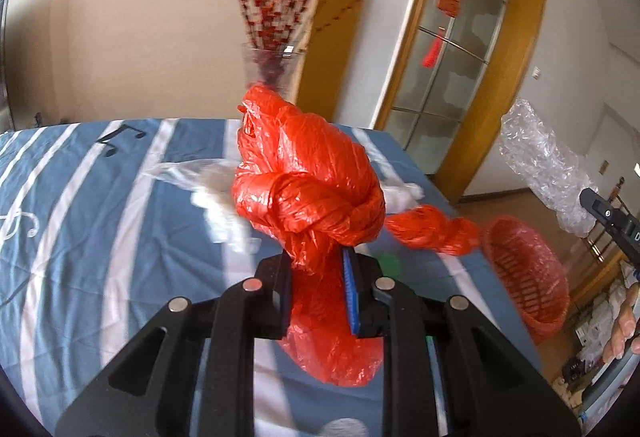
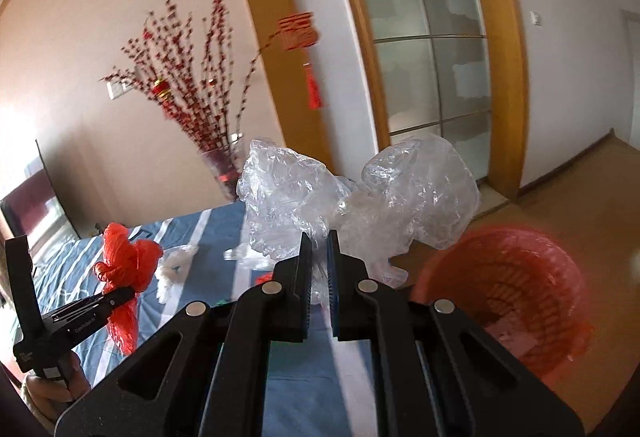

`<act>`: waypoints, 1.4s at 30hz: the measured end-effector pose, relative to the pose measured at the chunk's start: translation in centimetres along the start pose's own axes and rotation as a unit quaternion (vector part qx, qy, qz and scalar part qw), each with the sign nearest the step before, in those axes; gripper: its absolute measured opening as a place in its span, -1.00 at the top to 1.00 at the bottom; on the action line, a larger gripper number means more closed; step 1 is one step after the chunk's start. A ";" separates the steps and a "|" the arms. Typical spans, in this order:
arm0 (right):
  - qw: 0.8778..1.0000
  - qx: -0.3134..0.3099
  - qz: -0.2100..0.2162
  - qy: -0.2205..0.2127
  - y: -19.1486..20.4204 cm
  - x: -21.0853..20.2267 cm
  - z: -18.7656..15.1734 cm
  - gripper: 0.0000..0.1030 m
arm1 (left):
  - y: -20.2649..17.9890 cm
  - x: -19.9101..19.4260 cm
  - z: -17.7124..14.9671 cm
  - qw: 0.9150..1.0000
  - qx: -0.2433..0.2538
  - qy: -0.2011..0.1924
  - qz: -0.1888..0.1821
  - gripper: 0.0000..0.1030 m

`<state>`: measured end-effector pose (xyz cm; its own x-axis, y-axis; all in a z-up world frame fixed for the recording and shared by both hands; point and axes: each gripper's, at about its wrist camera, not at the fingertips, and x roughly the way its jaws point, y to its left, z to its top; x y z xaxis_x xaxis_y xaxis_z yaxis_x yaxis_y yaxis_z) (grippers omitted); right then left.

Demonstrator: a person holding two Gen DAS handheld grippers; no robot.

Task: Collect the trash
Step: 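Carry the orange-red bag and bubble wrap over the red basket with both grippers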

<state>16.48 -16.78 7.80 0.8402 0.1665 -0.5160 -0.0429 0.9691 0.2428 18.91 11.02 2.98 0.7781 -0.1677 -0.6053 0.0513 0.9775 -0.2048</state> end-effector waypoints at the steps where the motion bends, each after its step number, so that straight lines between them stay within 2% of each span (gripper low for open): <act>1: 1.000 0.002 -0.002 -0.002 -0.4 -0.1 0.0 0.85 | -0.9 0.1 0.0 1.000 0.004 0.001 -0.006 0.58; 12: 0.998 0.032 -0.053 -0.027 -6.3 -3.1 -0.2 0.85 | -9.7 1.9 -0.6 0.996 0.045 0.022 -0.068 0.58; 23: 0.993 0.076 -0.085 -0.031 -12.0 -4.2 -0.6 0.85 | -18.6 4.9 -2.2 0.986 0.081 0.058 -0.134 0.58; 33: 0.988 0.110 -0.108 -0.024 -16.4 -3.7 -1.5 0.85 | -23.9 8.2 -3.6 0.978 0.101 0.089 -0.160 0.58; 42: 0.984 0.135 -0.115 -0.013 -18.9 -2.5 -2.6 0.85 | -27.0 10.7 -4.4 0.973 0.113 0.107 -0.172 0.57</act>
<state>13.83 -35.09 2.38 0.8250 -0.0604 -0.5619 0.2922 0.8967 0.3325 23.12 -17.73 -1.40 0.5437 -0.4885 -0.6825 0.4410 0.8581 -0.2629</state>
